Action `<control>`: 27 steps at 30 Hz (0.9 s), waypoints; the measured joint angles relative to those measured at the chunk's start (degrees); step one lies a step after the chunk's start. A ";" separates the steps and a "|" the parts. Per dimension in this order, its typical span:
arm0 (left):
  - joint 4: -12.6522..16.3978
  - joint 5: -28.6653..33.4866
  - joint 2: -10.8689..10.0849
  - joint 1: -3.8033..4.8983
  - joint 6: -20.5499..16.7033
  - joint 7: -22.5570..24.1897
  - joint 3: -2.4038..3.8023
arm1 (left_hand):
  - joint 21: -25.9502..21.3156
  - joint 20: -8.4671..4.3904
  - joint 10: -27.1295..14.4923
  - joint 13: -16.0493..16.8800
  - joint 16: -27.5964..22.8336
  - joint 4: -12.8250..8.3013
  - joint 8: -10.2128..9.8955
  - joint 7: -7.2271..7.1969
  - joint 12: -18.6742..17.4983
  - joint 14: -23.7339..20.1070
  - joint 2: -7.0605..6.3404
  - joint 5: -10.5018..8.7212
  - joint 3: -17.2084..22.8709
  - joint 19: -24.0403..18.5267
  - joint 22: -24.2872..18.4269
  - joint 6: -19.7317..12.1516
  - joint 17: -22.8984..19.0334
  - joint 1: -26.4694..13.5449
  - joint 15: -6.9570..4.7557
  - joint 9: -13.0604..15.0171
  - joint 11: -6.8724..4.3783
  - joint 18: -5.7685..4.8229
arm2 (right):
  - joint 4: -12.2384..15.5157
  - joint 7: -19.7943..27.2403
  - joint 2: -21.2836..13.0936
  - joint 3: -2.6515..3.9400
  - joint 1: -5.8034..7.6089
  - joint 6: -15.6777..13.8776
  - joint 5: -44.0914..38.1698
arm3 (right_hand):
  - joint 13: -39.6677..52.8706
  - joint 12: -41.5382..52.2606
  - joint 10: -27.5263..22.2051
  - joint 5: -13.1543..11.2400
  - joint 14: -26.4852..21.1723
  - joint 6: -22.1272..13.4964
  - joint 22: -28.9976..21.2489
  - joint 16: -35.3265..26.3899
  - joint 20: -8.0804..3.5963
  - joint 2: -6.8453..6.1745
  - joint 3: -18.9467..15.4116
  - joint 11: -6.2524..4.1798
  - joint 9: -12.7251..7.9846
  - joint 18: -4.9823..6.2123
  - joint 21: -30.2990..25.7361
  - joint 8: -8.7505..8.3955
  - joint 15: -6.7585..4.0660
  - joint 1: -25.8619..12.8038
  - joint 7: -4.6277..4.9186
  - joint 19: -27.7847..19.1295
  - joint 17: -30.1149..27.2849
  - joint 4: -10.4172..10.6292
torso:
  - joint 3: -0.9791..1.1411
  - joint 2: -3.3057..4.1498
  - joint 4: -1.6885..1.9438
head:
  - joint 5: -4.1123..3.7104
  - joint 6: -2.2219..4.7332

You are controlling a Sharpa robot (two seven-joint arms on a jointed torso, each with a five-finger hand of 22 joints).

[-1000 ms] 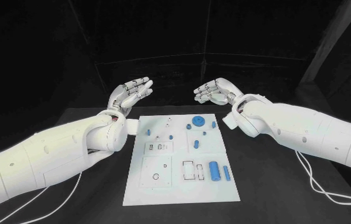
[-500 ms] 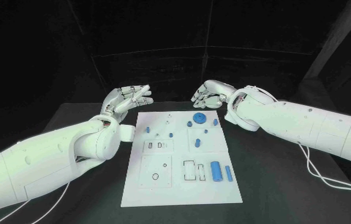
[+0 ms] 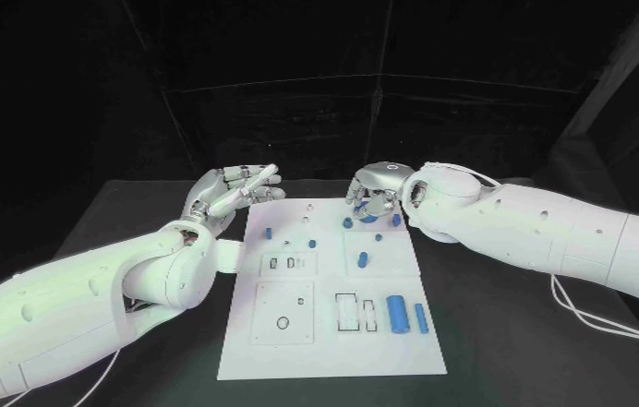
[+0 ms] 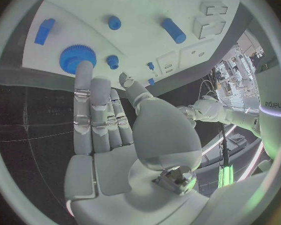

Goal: Assemble the parts on the task board

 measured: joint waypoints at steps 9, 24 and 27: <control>0.28 0.00 -0.24 0.01 0.34 -0.27 0.01 | -0.45 0.02 0.49 0.00 -0.67 -0.24 -0.21 0.00 -0.22 0.38 0.00 0.00 -0.24 0.41 -0.33 0.42 0.20 0.00 -0.03 0.00 0.07 0.01 | -0.45 -0.79 0.71 0.00 0.01 1.67 -2.49 | 0.00 0.49 -0.60 -0.34 0.00 -0.46 3.97 8.73 0.41 -0.59 1.28 -0.19 0.00 -0.01 5.36 0.00 0.00 0.60 -0.05 -1.06 9.08 1.28 | 0.04 1.02 0.13 | -0.15 0.20; 0.12 0.00 -0.17 0.08 1.01 -0.62 0.02 | -1.06 0.03 1.02 0.01 -0.96 -0.45 -0.44 -0.21 -0.47 0.80 0.00 0.00 -0.45 0.80 -0.61 1.03 0.43 0.00 -0.03 0.01 -0.21 0.00 | -2.18 -0.44 2.31 0.00 0.02 3.48 -3.11 | -0.10 1.04 0.36 -1.63 0.00 -0.42 12.40 15.11 0.61 0.10 5.87 -0.69 -0.01 -0.02 13.26 0.00 0.00 1.29 -0.45 -1.26 15.67 2.30 | 0.10 1.82 0.45 | -0.63 0.04; 0.20 0.00 -0.22 0.10 1.10 -0.69 0.02 | -1.07 0.03 1.23 0.01 -0.96 -0.47 -0.44 -0.21 -0.47 1.01 0.00 0.00 -0.47 0.80 -0.66 1.02 0.43 0.00 -0.24 0.01 0.01 0.00 | -2.26 -0.38 2.37 0.00 0.02 3.79 -3.06 | -0.10 1.04 0.56 -1.67 0.00 -0.42 13.87 16.07 0.61 0.10 6.43 -0.49 -0.01 -0.01 14.59 0.00 0.00 1.29 -0.45 -1.27 16.66 2.56 | 0.11 1.96 0.46 | -0.43 0.10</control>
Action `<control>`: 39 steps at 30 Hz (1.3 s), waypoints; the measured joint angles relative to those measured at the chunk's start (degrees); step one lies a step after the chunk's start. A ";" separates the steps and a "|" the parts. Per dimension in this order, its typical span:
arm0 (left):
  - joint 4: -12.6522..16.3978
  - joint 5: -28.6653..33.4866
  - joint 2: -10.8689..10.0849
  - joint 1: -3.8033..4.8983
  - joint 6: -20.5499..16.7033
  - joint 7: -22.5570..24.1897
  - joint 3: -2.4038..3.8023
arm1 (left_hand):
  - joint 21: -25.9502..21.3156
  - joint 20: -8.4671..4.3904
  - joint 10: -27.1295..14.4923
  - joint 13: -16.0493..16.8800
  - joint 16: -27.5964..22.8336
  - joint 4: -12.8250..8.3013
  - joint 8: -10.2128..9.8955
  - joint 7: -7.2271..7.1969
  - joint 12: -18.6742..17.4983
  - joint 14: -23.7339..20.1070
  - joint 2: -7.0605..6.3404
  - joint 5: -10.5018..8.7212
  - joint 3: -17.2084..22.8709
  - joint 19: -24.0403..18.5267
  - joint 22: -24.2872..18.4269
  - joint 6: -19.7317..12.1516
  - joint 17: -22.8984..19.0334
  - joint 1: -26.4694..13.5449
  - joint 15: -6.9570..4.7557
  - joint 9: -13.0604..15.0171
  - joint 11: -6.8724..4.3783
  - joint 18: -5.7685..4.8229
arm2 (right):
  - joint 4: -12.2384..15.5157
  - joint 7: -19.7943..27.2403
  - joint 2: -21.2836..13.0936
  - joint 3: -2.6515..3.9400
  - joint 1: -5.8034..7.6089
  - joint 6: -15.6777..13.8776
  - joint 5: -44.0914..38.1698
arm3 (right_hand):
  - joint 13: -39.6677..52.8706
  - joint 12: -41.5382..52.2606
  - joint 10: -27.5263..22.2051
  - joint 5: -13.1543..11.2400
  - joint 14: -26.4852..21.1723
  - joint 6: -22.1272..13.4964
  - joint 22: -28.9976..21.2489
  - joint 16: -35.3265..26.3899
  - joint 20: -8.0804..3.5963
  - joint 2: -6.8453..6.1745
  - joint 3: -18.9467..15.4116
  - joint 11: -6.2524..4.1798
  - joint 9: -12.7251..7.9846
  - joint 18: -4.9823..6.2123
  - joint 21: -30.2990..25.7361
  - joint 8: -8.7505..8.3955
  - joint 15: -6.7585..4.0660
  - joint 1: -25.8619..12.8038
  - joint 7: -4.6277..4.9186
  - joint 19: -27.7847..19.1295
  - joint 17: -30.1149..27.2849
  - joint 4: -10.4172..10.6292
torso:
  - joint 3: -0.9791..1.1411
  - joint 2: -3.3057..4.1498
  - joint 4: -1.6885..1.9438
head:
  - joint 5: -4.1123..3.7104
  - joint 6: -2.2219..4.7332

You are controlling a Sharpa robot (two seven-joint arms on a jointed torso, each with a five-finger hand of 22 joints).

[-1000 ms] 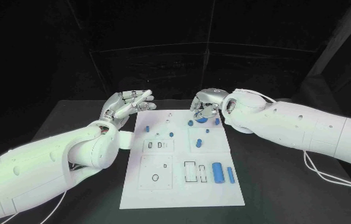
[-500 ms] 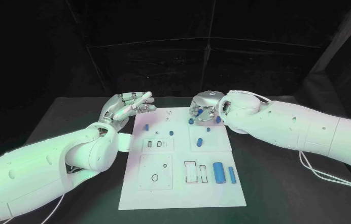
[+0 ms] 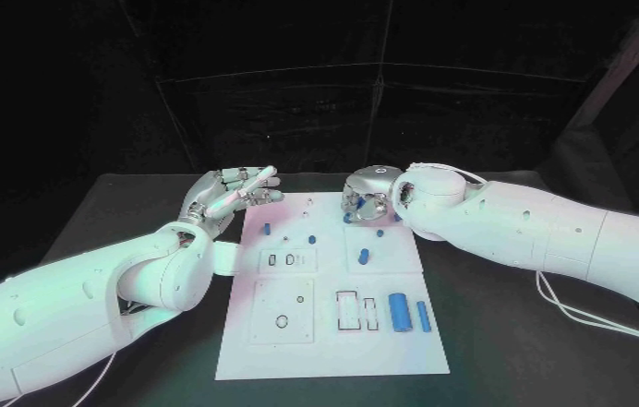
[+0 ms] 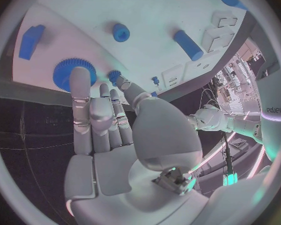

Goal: Assemble the parts on the task board

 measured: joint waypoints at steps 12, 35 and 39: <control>0.37 0.00 -0.26 0.05 0.28 -0.21 0.00 | 0.00 -0.05 0.31 0.00 -0.21 0.00 -0.22 -0.04 -0.24 0.00 0.00 0.00 0.00 0.46 -0.09 0.36 0.14 0.00 0.00 0.01 -0.31 0.00 | -0.77 0.04 0.65 0.01 0.01 1.76 0.12 | 0.01 0.00 0.82 -0.28 0.00 0.74 3.57 2.02 0.20 -0.61 2.05 0.00 0.07 -0.01 3.15 0.00 0.00 -0.01 0.02 -0.20 2.20 0.82 | 0.02 0.46 0.08 | 0.12 -0.64; 0.25 0.03 -0.56 0.14 0.57 -0.41 0.00 | -0.27 -0.04 0.30 0.01 -0.20 -0.15 -0.22 0.01 -0.24 0.40 0.00 0.00 -0.15 0.46 -0.19 0.41 0.22 0.00 0.00 0.01 -0.31 -0.01 | 0.19 1.71 0.04 0.01 -0.01 -2.71 2.54 | 0.32 0.48 5.02 -0.55 0.20 5.43 15.02 8.77 -0.01 -1.23 6.05 -1.12 0.27 -1.84 12.04 1.34 -0.64 0.59 -0.54 1.47 9.63 2.95 | 0.12 0.80 0.05 | 0.48 -0.63; 0.18 0.04 -0.61 0.22 0.61 -0.45 0.00 | -0.26 -0.04 0.30 0.01 -0.20 -0.15 -0.22 0.01 -0.24 0.40 0.00 0.00 -0.15 0.46 -0.19 0.40 0.22 0.00 0.00 0.01 -0.31 -0.01 | 0.65 1.93 0.15 0.04 0.11 -6.60 3.74 | 0.31 0.48 5.02 -0.57 0.20 5.44 15.38 8.89 -0.01 -1.22 6.20 -1.12 0.28 -1.83 12.27 1.34 -0.64 0.60 -0.54 1.47 9.84 3.10 | 0.08 0.83 0.03 | 0.47 -0.19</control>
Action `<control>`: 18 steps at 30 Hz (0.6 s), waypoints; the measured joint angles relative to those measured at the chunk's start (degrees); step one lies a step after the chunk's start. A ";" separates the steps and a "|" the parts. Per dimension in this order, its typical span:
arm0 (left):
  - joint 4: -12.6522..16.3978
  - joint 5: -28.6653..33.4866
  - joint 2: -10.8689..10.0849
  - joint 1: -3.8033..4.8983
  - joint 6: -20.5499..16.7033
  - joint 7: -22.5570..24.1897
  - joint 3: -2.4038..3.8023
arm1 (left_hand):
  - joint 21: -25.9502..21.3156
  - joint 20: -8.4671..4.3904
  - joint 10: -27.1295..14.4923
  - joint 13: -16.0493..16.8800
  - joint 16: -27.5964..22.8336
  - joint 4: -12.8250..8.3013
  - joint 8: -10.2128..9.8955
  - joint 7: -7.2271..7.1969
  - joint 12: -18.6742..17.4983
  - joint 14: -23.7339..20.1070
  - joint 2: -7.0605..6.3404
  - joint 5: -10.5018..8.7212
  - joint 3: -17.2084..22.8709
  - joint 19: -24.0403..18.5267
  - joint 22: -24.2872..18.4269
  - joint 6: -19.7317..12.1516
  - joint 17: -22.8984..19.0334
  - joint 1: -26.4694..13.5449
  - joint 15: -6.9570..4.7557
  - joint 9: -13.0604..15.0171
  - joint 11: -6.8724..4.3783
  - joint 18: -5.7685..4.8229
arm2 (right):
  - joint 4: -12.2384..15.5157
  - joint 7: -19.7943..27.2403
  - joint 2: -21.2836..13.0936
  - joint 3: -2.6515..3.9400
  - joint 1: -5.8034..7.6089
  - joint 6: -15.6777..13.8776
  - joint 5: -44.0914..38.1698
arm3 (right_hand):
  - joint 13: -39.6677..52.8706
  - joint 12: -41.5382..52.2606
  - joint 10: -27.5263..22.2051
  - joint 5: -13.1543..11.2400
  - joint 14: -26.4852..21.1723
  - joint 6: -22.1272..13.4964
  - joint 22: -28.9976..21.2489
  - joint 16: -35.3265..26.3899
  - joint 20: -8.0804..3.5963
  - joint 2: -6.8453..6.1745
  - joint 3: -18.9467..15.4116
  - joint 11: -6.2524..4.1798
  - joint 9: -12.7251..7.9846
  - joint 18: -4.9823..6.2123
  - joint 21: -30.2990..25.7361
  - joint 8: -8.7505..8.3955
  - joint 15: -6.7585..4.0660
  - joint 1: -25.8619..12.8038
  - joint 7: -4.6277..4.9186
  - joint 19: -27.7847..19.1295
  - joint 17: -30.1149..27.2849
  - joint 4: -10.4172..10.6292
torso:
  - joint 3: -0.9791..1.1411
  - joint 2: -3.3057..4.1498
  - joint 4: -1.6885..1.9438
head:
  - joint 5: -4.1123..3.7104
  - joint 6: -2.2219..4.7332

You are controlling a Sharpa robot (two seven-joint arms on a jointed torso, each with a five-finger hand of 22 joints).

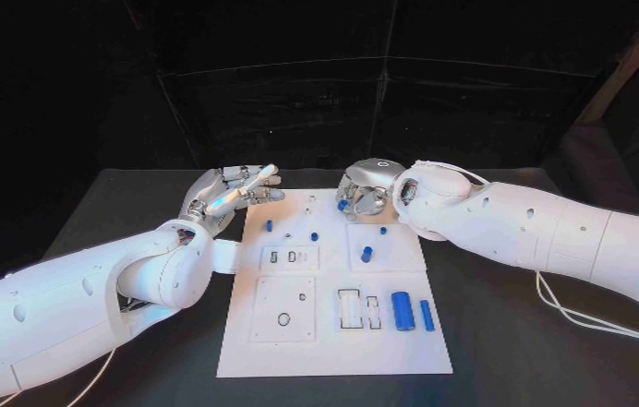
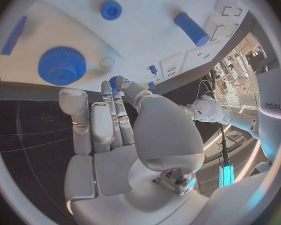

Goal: Assemble the parts on the task board

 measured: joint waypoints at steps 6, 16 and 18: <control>-0.16 0.00 0.08 0.02 0.08 -0.07 0.00 | 0.00 0.00 0.00 0.00 -0.22 0.00 0.00 0.00 -0.22 0.00 0.18 0.00 0.00 0.00 -0.04 0.00 0.00 -0.18 0.00 0.00 0.00 0.00 | -2.44 -0.18 2.45 0.09 0.46 -3.30 1.09 | -0.06 0.00 0.00 -0.13 0.00 -0.01 0.27 0.20 0.00 0.00 0.31 0.00 0.01 0.00 0.29 -0.01 0.00 0.01 0.01 0.00 0.11 0.32 | 0.01 0.11 0.19 | -0.48 0.38; -0.63 0.00 0.44 0.04 0.16 -0.20 0.00 | 0.00 -0.14 0.00 0.00 -0.22 0.00 -0.03 0.00 -0.22 0.00 0.24 0.00 0.00 0.14 -0.04 0.00 0.01 -0.24 0.00 0.00 0.00 0.00 | -8.36 -0.87 8.21 0.08 0.51 -4.89 1.43 | -0.18 -0.69 -0.43 -0.14 0.00 -0.57 0.56 0.44 0.00 0.01 0.95 0.42 0.03 0.01 0.62 -0.65 0.00 0.01 0.54 0.00 0.27 0.95 | 0.01 0.24 0.25 | 0.19 0.40; -0.74 0.00 0.47 0.07 0.17 -0.21 0.00 | 0.00 -0.18 0.00 0.00 -0.21 0.00 -0.23 0.00 -0.22 0.00 0.24 0.00 0.00 0.18 -0.04 0.00 0.05 -0.24 0.00 0.00 0.00 0.00 | -9.10 -1.06 9.04 0.08 0.52 -4.84 1.33 | -0.18 -0.69 -0.43 -0.14 0.00 -0.58 0.55 0.44 0.00 0.01 0.95 0.42 0.03 0.01 0.73 -0.67 0.00 0.01 0.54 -0.01 0.26 0.95 | -0.03 0.27 0.26 | 0.25 0.40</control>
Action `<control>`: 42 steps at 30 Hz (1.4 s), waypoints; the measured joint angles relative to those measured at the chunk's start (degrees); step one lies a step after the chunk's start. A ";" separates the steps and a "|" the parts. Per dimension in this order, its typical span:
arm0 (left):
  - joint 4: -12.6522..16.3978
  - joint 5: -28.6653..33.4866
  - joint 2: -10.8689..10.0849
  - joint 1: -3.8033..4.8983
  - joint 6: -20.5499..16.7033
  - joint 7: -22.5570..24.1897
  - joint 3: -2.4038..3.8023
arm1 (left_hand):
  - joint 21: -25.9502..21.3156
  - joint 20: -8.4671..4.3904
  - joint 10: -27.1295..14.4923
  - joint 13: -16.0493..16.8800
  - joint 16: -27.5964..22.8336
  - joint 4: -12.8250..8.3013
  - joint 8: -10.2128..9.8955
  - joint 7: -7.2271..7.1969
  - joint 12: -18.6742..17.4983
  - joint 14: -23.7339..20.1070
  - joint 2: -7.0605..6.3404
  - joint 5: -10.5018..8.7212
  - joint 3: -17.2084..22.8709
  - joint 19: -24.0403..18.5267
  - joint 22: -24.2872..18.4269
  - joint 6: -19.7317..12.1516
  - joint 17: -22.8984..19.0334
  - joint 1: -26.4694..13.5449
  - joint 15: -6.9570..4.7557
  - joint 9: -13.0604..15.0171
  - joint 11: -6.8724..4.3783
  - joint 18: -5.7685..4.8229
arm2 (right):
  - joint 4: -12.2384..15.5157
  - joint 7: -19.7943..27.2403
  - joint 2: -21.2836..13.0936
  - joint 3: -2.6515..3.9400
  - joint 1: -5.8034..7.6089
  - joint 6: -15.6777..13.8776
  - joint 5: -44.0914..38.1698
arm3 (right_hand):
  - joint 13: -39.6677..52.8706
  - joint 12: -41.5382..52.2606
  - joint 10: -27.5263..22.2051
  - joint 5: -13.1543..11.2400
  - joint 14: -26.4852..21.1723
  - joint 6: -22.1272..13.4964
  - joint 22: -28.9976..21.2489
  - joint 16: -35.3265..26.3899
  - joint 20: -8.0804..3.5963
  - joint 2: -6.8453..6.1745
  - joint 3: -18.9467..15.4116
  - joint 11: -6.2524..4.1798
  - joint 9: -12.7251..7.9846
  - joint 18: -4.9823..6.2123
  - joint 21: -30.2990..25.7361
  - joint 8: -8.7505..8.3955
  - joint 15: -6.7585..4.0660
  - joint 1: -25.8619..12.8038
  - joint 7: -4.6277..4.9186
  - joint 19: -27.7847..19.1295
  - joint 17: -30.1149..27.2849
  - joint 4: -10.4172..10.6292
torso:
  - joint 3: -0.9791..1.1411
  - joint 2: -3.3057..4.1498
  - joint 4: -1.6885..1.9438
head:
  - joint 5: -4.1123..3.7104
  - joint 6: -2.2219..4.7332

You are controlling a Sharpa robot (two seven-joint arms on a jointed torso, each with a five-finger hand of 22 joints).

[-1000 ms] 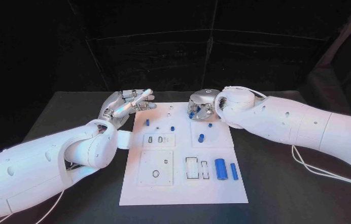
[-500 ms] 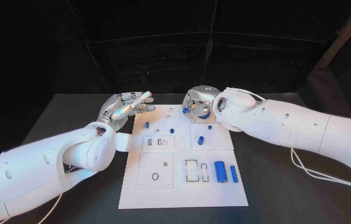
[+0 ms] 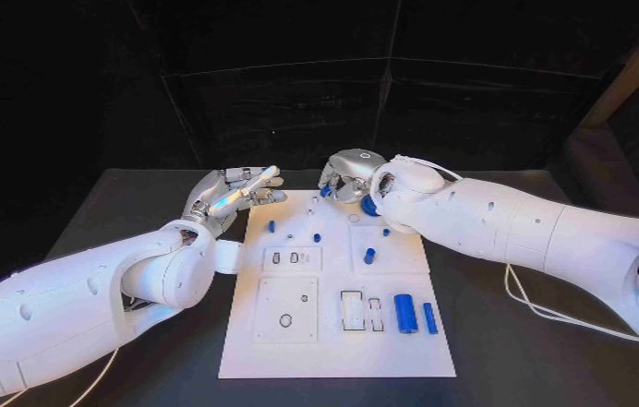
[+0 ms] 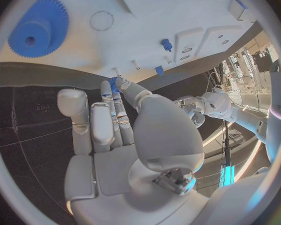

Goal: Assemble the parts on the task board

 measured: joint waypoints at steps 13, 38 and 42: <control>0.05 0.01 -0.11 0.41 -0.01 -0.06 0.00 | 0.00 0.00 0.00 0.00 0.00 0.00 0.00 0.00 0.00 0.00 0.00 0.00 0.00 0.00 -0.06 0.00 0.00 0.00 0.00 0.00 0.00 0.00 | -2.65 -1.98 2.51 0.00 0.01 1.71 -0.80 | 0.01 0.00 -0.20 -0.34 0.00 -0.17 0.14 0.21 0.00 0.00 0.30 0.20 -0.15 0.01 0.12 -0.20 0.00 0.00 0.03 0.00 -0.01 0.30 | 0.03 0.20 -0.01 | 0.14 0.02; 0.06 0.01 0.00 0.79 -0.01 -0.18 0.00 | -0.44 0.20 0.00 0.00 -0.28 -0.24 0.00 0.00 -0.38 -0.01 0.00 0.00 -0.24 0.20 -0.18 0.00 0.07 0.00 0.00 -0.05 0.00 0.00 | -3.46 -2.72 4.41 0.05 0.10 3.84 -1.46 | 0.02 -0.22 -0.20 -0.34 0.00 -0.52 0.28 0.21 0.00 0.00 0.30 0.19 -0.17 0.02 0.38 -0.43 0.01 -0.01 0.07 -0.01 -0.03 0.30 | 0.06 0.27 -0.12 | 0.89 -0.31; 0.06 0.01 0.05 0.81 -0.01 -0.21 0.00 | -0.44 0.20 0.00 0.00 -0.28 -0.24 -0.06 0.00 -0.38 -0.01 0.00 0.00 -0.24 0.20 -0.18 0.00 0.07 0.00 0.00 -0.04 0.00 0.00 | -3.98 -2.73 4.98 0.09 0.12 4.05 -1.52 | 0.02 -0.22 -0.20 -0.64 0.00 -0.59 0.40 0.21 0.00 -0.25 0.38 0.19 -0.18 0.02 0.38 -0.43 0.01 0.24 0.02 -0.01 0.00 0.58 | 0.03 0.29 -0.12 | 0.89 -0.28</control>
